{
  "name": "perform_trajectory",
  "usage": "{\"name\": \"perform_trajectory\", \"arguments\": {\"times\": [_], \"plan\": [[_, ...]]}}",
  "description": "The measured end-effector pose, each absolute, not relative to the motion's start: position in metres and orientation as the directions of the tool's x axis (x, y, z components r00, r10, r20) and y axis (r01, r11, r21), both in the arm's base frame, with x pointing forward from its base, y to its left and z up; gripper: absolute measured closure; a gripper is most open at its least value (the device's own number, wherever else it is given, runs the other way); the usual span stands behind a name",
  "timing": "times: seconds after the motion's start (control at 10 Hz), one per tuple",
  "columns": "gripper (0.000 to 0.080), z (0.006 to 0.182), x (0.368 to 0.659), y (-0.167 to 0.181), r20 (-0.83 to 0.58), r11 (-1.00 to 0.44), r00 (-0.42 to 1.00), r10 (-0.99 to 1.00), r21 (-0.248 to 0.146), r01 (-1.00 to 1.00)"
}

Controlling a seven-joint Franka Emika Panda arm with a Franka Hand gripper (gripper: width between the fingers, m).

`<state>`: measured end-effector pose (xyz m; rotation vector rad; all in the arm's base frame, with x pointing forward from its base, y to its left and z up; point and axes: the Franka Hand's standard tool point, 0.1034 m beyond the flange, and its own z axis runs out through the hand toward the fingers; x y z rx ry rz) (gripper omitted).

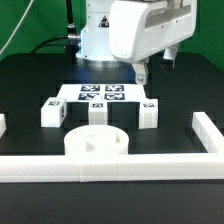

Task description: Assemble stool

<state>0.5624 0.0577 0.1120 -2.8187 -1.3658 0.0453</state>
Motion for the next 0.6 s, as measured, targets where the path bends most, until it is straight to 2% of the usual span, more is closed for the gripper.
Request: {"name": "perform_trajectory", "arguments": {"times": [0.6], "plan": [[0.015, 0.1089, 0.5631, 0.0549, -0.016, -0.608, 0.608, 0.794, -0.017, 0.794]]}}
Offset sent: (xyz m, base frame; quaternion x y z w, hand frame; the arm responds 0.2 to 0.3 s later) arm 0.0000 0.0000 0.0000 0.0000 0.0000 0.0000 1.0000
